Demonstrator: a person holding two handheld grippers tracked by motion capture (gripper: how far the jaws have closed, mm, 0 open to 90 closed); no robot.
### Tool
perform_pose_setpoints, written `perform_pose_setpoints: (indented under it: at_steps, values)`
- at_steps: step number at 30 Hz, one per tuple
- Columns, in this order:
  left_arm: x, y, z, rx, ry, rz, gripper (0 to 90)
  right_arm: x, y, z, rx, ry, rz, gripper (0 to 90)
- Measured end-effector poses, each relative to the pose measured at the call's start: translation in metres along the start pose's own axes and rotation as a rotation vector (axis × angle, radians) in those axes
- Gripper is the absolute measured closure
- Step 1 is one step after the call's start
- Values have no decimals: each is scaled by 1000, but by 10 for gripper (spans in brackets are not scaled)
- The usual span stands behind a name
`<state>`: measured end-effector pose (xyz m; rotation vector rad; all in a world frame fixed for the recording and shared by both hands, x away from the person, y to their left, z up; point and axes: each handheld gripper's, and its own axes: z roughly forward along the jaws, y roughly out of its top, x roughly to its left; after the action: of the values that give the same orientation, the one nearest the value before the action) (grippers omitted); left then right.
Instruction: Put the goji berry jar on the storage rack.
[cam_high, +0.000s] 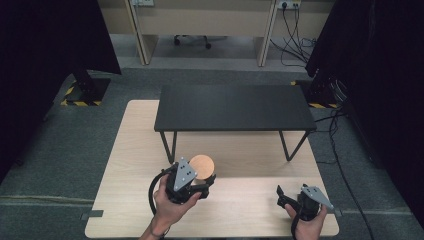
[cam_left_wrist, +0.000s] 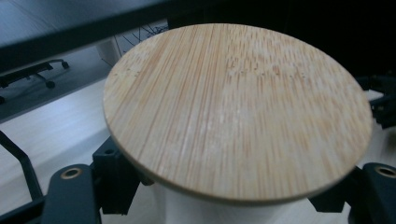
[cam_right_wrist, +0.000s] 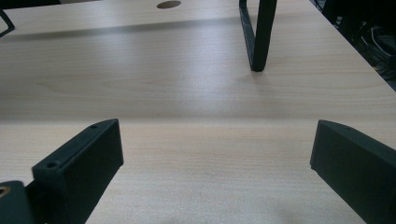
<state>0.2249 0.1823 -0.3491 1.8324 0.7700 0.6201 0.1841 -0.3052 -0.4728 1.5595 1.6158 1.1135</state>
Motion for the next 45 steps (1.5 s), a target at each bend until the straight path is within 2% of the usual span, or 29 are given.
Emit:
perform_pose_setpoints:
  at_steps: [10, 18, 24, 30, 38, 45]
  values:
    - [11, 48, -3, -22, 59, -3, 257, 0, -1, 0, -2, 2, -2, 25]
    - [14, 71, 1, -32, 89, 8, 257, 1, -1, 0, -2, 2, -8, 25]
    - [24, 85, 10, -34, 113, -17, 257, 1, -2, -1, -7, 1, -10, 25]
    - [34, 101, 24, -17, 168, -27, 257, 2, -1, -1, -6, 1, -18, 26]
    - [47, 112, 49, -4, 228, -50, 258, 2, -2, -1, -10, 2, -16, 25]
    - [57, 122, 75, 41, 276, -68, 257, 3, -2, -1, -10, 3, -20, 25]
